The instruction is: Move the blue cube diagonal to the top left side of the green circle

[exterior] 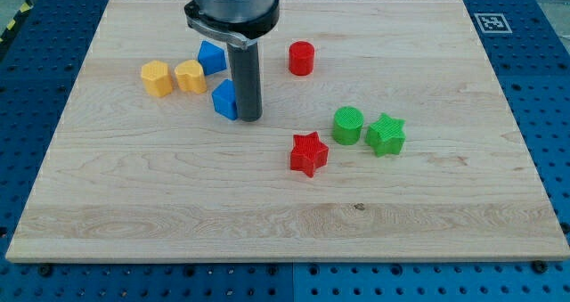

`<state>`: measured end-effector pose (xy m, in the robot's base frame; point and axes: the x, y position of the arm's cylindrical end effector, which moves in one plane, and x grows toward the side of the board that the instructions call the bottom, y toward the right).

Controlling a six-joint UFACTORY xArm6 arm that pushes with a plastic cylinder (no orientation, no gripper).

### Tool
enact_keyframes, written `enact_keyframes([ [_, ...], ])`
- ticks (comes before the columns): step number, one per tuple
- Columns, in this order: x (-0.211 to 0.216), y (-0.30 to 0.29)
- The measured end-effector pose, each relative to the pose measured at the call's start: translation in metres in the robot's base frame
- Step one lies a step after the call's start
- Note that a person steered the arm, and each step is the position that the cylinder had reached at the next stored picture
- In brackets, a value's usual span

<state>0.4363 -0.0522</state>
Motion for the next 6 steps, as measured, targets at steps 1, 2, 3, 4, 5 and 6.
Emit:
enact_keyframes([
  [1,0.012,-0.001],
  [2,0.044,-0.012],
  [3,0.04,-0.041],
  [4,0.022,-0.055],
  [5,0.018,-0.049],
  [6,0.003,-0.038],
])
